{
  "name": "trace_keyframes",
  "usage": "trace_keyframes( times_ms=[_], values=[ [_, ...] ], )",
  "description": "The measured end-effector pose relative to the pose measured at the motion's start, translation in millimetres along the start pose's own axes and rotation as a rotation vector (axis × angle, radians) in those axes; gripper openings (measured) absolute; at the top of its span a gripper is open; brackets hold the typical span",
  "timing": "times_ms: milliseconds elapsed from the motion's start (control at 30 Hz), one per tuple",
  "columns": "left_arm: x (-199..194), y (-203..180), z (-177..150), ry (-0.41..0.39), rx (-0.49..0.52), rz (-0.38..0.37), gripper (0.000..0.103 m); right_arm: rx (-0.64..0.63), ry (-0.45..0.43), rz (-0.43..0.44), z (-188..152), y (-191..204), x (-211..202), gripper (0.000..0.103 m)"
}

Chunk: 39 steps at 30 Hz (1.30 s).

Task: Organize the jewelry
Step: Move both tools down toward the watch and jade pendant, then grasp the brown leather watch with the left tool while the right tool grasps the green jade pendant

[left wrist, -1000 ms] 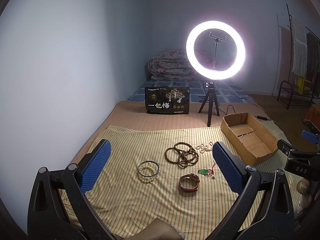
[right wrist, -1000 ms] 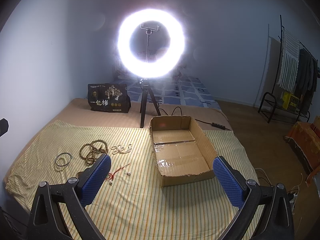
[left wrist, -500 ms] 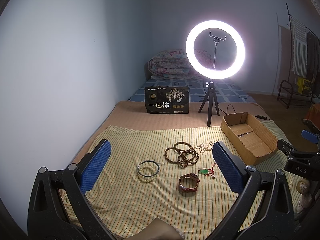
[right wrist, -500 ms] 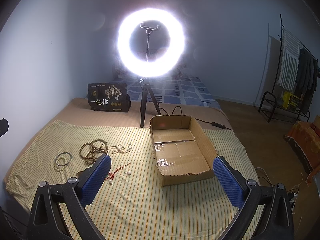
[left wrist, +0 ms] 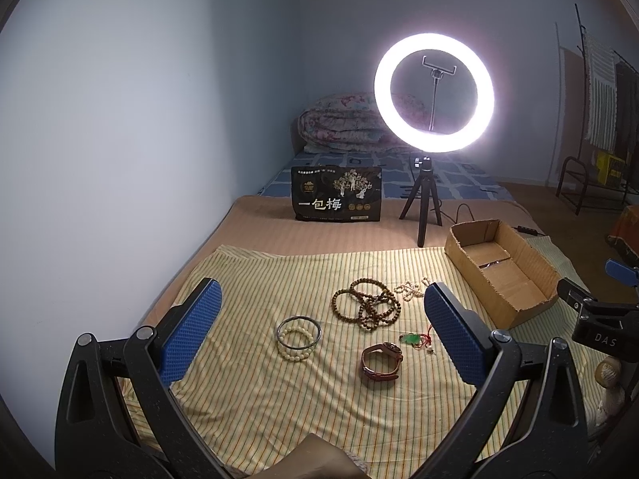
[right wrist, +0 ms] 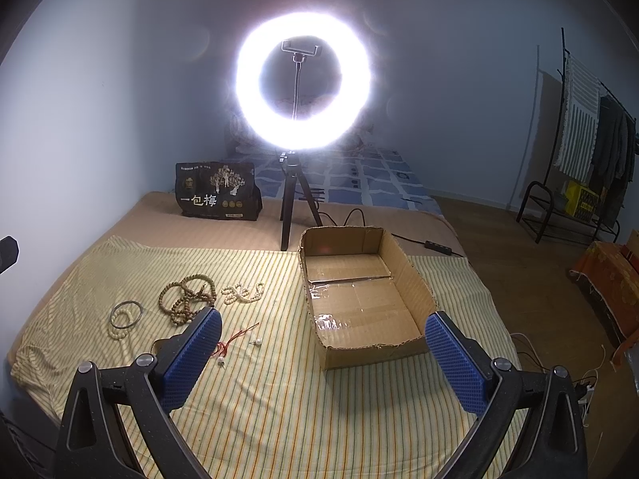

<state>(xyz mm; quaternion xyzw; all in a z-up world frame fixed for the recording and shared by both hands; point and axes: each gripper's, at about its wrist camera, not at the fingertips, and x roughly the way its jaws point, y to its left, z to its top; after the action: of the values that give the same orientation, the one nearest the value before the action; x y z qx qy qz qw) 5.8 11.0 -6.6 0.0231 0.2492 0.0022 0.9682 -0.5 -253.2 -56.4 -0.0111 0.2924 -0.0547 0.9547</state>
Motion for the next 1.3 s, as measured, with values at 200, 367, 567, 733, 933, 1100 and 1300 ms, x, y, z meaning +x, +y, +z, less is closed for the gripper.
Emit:
trace_keyframes(
  times_ms=[200, 367, 567, 733, 933, 1100, 1300],
  values=[
    [12, 5, -4, 0.011, -0.011, 0.025, 0.103, -0.012, 0.016, 0.014, 0, 2, 7, 0.103],
    [33, 10, -11, 0.062, -0.008, 0.043, 0.103, -0.053, 0.035, 0.029, -2, 9, 17, 0.103],
    [64, 12, -22, 0.147, -0.001, 0.012, 0.103, -0.112, 0.082, 0.077, -10, 21, 36, 0.103],
    [87, 10, -34, 0.203, 0.012, -0.024, 0.103, -0.155, 0.133, 0.147, -16, 36, 56, 0.099],
    [120, 13, -50, 0.33, -0.037, -0.106, 0.09, -0.25, 0.181, 0.265, -21, 59, 75, 0.088],
    [146, 7, -67, 0.423, -0.047, -0.146, 0.071, -0.329, 0.258, 0.36, -30, 78, 101, 0.072],
    [166, -4, -79, 0.484, -0.058, -0.2, 0.064, -0.344, 0.372, 0.408, -43, 87, 139, 0.047]
  ],
)
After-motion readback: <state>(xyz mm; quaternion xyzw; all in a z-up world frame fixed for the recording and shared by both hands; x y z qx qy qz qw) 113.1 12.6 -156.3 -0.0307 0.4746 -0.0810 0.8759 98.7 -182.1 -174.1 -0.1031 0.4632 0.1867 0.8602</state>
